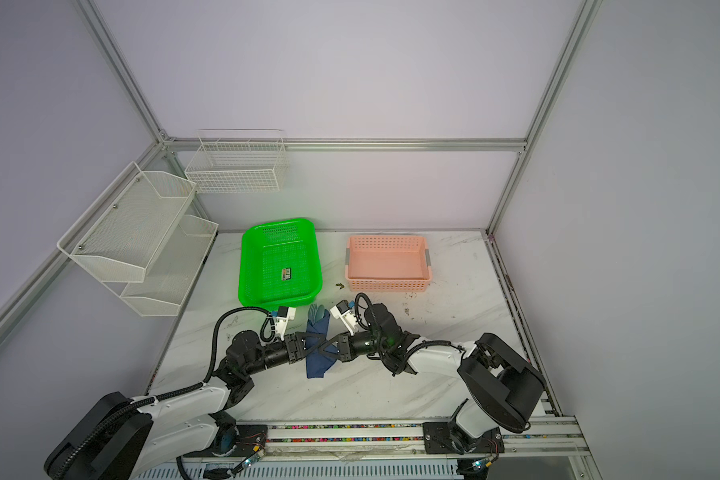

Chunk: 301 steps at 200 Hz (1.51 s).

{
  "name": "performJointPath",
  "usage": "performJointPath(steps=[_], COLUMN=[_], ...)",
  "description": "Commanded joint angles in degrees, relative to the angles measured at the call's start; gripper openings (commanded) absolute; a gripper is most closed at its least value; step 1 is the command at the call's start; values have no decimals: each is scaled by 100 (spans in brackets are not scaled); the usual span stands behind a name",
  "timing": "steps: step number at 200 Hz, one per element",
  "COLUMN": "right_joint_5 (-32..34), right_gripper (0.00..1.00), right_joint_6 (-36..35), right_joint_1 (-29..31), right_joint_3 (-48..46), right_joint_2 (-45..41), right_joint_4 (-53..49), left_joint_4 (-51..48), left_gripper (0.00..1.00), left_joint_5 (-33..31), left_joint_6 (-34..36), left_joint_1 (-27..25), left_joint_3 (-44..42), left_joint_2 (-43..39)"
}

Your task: Place the utensils on the paper napkin and roll it up

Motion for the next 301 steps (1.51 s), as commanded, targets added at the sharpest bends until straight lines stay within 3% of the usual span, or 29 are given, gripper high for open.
performJointPath(steps=[1, 46, 91, 110, 135, 163, 182, 301], right_joint_5=[-88, 22, 75, 89, 119, 136, 120, 406], right_gripper=[9, 9, 9, 9, 8, 6, 5, 3], right_joint_6=[-185, -316, -413, -511, -674, -820, -901, -1465], right_joint_1=[15, 206, 229, 226, 228, 246, 253, 467], right_joint_3=[152, 332, 391, 433, 512, 593, 619, 830], right_joint_2=[-107, 24, 0, -61, -89, -70, -91, -117], right_joint_4=[-169, -380, -561, -734, -993, -1209, -1313, -2215], left_joint_4=[283, 530, 545, 548, 500, 495, 493, -428], left_gripper=[42, 40, 23, 21, 22, 39, 44, 30], left_joint_5=[82, 81, -25, -146, -207, -172, -171, -321], left_joint_6=[186, 150, 133, 124, 133, 107, 107, 286], left_joint_1=[41, 41, 45, 47, 49, 56, 60, 371], left_joint_3=[94, 116, 68, 29, 50, 96, 116, 125], left_joint_2=[60, 229, 196, 103, 17, -11, -73, -887])
